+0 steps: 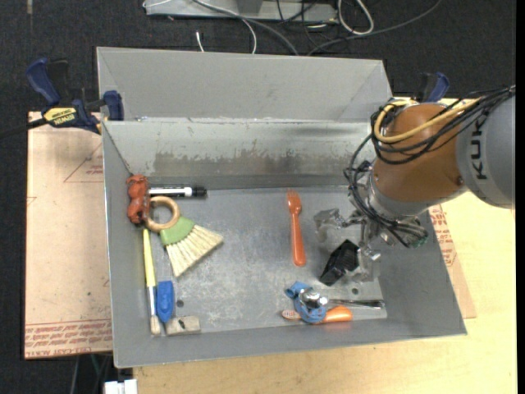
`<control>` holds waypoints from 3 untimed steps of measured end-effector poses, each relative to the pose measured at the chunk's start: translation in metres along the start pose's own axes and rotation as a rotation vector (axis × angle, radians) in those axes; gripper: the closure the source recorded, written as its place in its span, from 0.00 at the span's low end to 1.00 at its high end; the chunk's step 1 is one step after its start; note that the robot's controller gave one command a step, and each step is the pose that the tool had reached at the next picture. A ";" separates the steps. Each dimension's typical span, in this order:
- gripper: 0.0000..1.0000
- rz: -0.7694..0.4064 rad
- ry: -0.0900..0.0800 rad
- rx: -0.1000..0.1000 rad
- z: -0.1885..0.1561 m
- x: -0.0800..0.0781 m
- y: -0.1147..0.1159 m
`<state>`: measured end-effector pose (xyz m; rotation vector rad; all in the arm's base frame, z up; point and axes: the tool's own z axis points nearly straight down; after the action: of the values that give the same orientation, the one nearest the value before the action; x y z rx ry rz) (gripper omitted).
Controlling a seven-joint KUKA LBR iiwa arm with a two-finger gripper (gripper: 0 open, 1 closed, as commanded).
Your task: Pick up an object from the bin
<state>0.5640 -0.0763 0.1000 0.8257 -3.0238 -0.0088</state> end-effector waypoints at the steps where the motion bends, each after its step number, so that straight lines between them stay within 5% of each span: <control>1: 0.00 -0.297 -0.016 0.016 0.023 0.001 -0.004; 2: 1.00 -0.079 -0.010 0.007 0.029 -0.003 -0.006; 3: 1.00 -0.078 -0.010 0.007 0.029 -0.003 -0.006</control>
Offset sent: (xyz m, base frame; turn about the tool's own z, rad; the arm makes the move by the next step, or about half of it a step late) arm 0.0041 -0.0036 -0.0300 -0.0804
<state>0.5693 -0.0800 0.0710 0.9469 -3.0007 -0.0028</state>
